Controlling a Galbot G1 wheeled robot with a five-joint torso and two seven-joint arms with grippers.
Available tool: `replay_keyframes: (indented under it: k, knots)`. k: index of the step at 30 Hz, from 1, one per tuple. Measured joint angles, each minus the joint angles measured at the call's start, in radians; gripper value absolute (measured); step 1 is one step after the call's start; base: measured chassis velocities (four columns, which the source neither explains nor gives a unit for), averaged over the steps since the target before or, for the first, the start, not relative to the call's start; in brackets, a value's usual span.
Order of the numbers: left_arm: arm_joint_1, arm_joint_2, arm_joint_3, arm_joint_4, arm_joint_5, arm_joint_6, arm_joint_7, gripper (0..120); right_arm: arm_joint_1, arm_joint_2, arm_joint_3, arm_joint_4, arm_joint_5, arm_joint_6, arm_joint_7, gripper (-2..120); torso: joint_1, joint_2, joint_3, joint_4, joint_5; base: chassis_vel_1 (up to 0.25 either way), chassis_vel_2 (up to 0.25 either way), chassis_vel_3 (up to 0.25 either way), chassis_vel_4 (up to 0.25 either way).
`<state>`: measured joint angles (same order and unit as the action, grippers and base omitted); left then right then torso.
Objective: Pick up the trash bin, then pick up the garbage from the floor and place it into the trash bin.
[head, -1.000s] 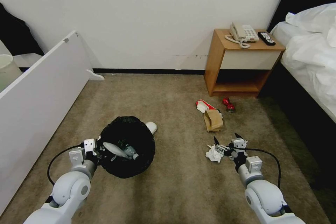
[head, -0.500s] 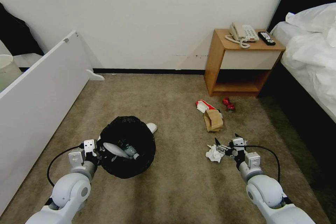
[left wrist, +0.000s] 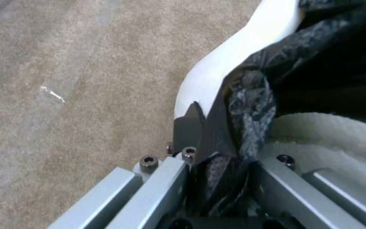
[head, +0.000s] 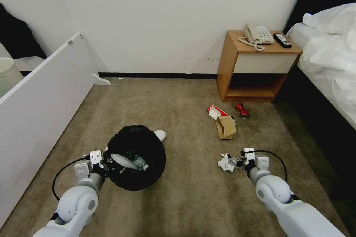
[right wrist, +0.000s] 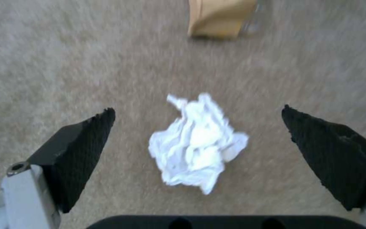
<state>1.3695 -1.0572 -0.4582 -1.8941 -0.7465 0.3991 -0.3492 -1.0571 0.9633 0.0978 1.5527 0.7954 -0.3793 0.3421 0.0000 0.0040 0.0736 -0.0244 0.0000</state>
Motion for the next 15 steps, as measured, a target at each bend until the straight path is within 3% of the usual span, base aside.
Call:
replay_keyframes:
  k: [15]
  knots:
    - [-0.021, 0.008, 0.017, 0.030, -0.022, -0.020, 0.006, 0, 0.123, 0.080, -0.137, -0.161, 0.065, -0.033, 0.033, 100, 0.000, 0.000, 0.000, 0.0000, 0.0000, 0.000, 0.000, 0.000, 0.000]
